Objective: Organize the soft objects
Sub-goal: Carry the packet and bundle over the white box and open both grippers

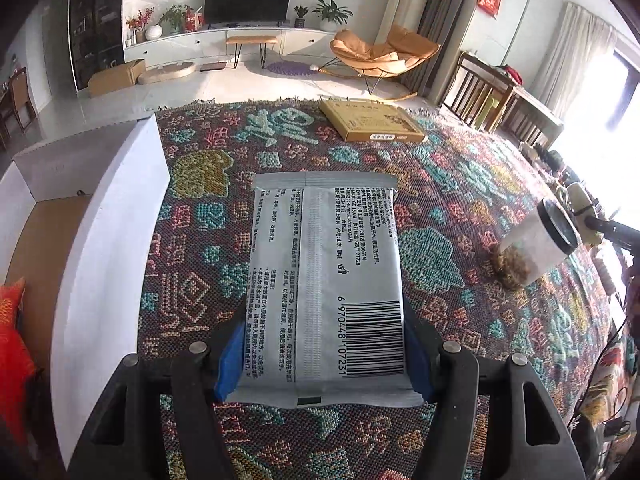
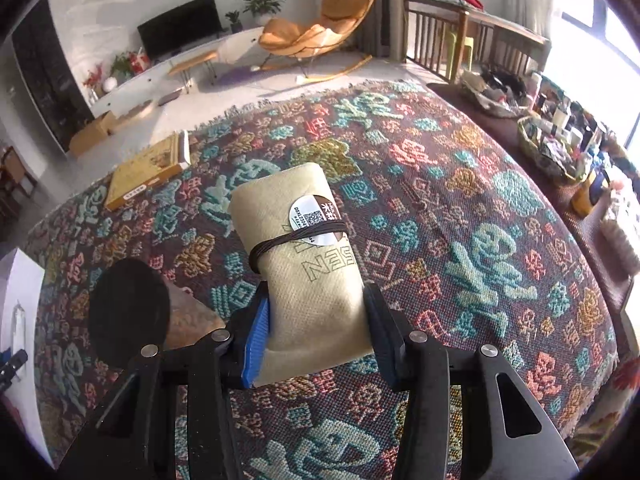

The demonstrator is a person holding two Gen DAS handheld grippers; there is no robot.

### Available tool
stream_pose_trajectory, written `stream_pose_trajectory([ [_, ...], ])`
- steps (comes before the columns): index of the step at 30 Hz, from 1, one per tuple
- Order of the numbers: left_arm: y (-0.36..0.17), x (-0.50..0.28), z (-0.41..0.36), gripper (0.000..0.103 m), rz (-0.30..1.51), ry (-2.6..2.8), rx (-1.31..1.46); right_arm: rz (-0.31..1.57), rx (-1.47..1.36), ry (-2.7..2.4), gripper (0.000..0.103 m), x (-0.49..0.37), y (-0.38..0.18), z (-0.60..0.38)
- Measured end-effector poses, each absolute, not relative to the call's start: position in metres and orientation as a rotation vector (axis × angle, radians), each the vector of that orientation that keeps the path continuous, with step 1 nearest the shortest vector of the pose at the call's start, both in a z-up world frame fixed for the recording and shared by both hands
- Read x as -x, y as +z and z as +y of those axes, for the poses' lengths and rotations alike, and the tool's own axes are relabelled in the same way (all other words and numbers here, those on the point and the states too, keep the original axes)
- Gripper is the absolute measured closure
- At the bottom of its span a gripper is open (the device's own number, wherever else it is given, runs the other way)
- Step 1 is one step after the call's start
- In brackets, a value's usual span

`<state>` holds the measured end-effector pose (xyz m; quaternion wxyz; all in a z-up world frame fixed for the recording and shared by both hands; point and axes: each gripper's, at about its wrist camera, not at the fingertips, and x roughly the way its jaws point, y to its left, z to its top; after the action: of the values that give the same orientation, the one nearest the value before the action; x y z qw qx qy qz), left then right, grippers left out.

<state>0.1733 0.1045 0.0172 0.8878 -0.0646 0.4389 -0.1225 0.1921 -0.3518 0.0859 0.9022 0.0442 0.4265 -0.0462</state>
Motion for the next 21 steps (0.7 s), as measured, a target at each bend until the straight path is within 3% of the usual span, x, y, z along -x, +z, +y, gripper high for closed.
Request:
stream_pose_trajectory([
  [9, 0.061, -0.101, 0.24, 0.037, 0.866, -0.053, 0.087, 0.832, -0.046, 0.451, 0.055, -0.151, 0.143, -0.089],
  [16, 0.041, -0.049, 0.343, 0.031, 0.89, 0.219, 0.069, 0.897, -0.006, 0.759, 0.052, -0.113, 0.121, 0.107],
  [17, 0.038, -0.043, 0.351, 0.031, 0.887, 0.243, 0.074, 0.912, -0.005, 0.786, 0.046, -0.11, 0.113, 0.127],
  [20, 0.032, -0.027, 0.363, 0.016, 0.865, 0.285, 0.082, 1.003, -0.019, 0.843, 0.033, -0.107, 0.082, 0.166],
  [21, 0.032, -0.022, 0.363, 0.013, 0.851, 0.295, 0.077, 1.035, -0.011, 0.847, 0.033, -0.108, 0.072, 0.173],
])
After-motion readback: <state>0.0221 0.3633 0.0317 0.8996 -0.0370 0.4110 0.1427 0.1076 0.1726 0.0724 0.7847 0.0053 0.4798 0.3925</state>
